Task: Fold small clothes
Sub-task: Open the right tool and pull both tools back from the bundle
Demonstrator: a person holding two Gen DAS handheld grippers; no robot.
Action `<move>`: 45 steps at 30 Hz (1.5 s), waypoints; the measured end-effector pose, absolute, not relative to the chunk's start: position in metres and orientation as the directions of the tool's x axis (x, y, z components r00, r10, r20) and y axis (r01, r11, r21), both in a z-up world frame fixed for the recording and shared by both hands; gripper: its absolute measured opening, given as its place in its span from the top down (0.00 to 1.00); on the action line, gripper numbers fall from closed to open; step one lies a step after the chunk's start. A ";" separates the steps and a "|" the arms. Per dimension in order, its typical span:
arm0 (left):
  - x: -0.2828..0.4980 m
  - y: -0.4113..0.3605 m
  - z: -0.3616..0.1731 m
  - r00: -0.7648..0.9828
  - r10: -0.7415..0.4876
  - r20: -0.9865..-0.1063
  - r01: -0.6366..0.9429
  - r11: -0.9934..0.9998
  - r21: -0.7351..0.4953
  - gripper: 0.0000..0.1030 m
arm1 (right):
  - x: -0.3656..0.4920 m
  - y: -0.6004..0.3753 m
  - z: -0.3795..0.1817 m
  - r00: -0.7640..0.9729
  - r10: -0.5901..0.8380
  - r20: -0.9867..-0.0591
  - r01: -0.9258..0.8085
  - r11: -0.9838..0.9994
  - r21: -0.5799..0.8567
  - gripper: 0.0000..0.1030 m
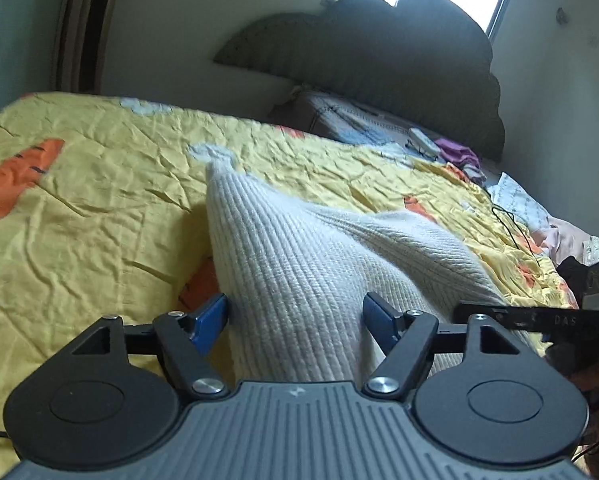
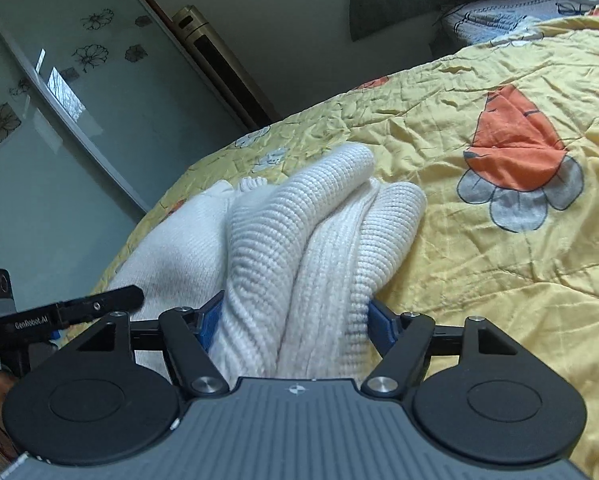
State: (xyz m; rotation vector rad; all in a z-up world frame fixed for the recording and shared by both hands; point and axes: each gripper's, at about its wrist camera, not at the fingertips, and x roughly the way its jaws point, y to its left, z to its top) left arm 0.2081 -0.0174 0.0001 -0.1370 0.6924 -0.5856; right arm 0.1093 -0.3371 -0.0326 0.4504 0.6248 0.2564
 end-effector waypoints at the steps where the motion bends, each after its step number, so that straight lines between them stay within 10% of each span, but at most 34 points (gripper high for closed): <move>1: 0.200 -0.013 0.003 0.626 -0.552 -0.552 0.461 0.832 -0.309 0.27 | 0.100 -0.336 -0.031 0.787 0.352 -0.506 -0.098 0.882 0.461 0.27; 16: 0.124 -0.033 -0.012 0.757 -0.277 -0.592 0.356 0.934 0.019 0.20 | 0.018 -0.286 -0.033 0.841 0.097 -0.533 0.026 0.975 0.219 0.13; 45: 0.057 -0.026 -0.020 0.758 -0.250 -0.602 0.270 0.961 -0.059 0.19 | -0.040 -0.248 -0.044 0.823 0.048 -0.566 0.093 0.972 0.217 0.03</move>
